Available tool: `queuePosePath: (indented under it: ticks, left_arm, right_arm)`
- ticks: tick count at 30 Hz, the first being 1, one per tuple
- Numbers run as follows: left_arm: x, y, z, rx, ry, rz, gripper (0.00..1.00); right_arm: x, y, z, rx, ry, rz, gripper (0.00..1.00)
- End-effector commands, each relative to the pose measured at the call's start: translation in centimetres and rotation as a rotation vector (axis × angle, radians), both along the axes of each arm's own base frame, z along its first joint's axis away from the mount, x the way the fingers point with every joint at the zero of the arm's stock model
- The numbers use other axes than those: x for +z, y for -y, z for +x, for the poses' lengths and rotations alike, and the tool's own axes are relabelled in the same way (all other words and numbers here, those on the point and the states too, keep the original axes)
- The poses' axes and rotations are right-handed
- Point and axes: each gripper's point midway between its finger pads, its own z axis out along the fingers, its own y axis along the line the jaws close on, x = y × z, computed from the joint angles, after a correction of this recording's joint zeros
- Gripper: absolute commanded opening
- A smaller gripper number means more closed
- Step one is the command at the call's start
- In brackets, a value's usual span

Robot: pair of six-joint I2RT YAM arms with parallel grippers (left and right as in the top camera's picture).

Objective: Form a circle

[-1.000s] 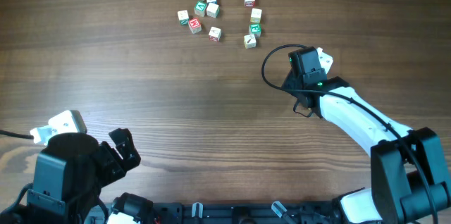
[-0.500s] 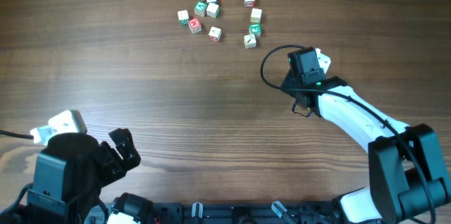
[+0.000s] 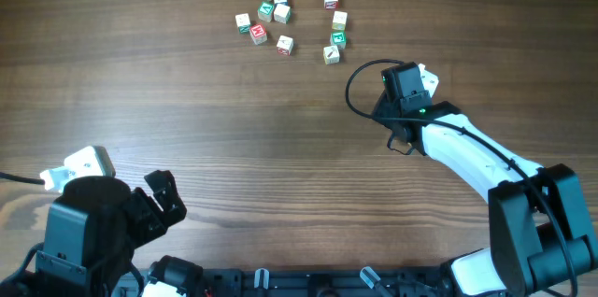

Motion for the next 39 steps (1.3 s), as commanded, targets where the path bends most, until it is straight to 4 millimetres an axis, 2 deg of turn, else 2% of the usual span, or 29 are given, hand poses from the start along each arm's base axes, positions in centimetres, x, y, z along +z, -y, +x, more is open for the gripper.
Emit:
queuePosePath:
  ticks: [1,39]
  left_arm:
    - [-0.01,0.04,0.07,0.012,0.0,-0.012,1.0]
    - [-0.01,0.04,0.07,0.012,0.0,-0.012,1.0]
  right_arm:
    - [0.3,0.45,0.75,-0.016,0.02,-0.025,0.57]
    - [0.48,0.26,1.09,0.011,0.033,-0.029,0.57]
